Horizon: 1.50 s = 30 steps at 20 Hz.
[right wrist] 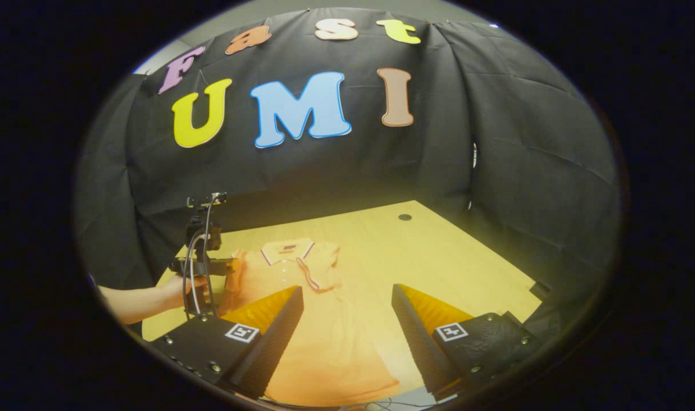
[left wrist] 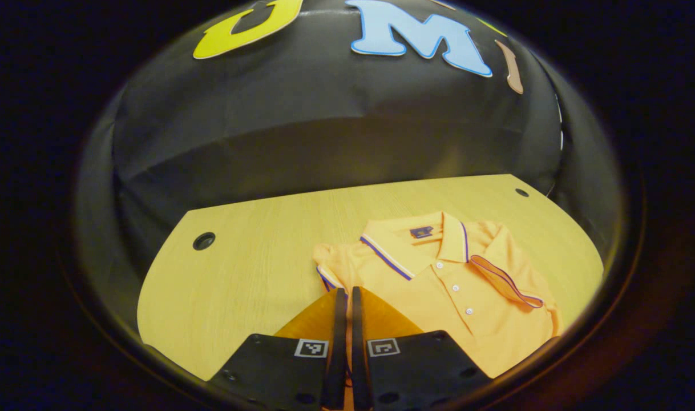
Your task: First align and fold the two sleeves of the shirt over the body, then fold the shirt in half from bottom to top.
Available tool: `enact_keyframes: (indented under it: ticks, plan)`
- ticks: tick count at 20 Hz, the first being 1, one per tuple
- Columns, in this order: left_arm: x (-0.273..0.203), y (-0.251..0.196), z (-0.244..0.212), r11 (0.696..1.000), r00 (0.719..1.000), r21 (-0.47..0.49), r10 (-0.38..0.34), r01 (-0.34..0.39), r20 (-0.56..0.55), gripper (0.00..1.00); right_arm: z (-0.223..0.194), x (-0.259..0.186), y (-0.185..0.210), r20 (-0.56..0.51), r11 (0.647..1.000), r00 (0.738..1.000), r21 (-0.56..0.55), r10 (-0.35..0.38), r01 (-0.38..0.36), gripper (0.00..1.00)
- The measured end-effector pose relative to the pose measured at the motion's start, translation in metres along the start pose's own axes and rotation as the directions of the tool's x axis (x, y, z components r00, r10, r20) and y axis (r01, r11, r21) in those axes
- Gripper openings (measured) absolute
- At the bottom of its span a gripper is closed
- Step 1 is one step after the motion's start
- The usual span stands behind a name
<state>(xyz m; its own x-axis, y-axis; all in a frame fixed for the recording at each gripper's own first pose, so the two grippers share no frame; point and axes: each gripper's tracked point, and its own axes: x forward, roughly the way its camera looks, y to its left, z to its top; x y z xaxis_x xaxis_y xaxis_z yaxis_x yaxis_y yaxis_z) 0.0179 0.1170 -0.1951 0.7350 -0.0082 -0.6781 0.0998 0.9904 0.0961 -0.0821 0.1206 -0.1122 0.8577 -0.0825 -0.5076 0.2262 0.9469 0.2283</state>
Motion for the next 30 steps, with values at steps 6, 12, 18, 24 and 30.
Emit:
enact_keyframes:
  ticks: [6,12,18,24,30]
  plan:
    - [-0.009,-0.019,-0.007,0.999,0.999,0.033,-0.020,0.021,-0.026,0.34,-0.011,-0.008,-0.020,-0.016,1.000,1.000,0.000,0.001,-0.001,0.97]
    - [-0.033,-0.029,-0.010,1.000,1.000,0.018,-0.025,0.025,-0.014,0.75,-0.023,-0.014,-0.033,-0.030,1.000,0.999,-0.017,0.016,-0.016,0.96]
    - [-0.084,-0.035,-0.022,0.999,1.000,-0.051,0.002,-0.001,0.018,0.91,-0.036,-0.017,-0.038,-0.045,0.995,0.996,-0.059,0.076,-0.079,0.97]
    - [-0.151,-0.037,-0.070,0.988,0.999,-0.146,0.042,-0.044,-0.017,0.96,-0.078,-0.023,-0.041,-0.117,0.976,0.979,-0.124,0.167,-0.181,0.97]
    - [-0.219,-0.045,-0.124,0.984,0.997,-0.165,0.064,-0.069,-0.036,0.96,-0.121,-0.036,-0.045,-0.212,0.946,0.947,-0.169,0.241,-0.278,0.97]
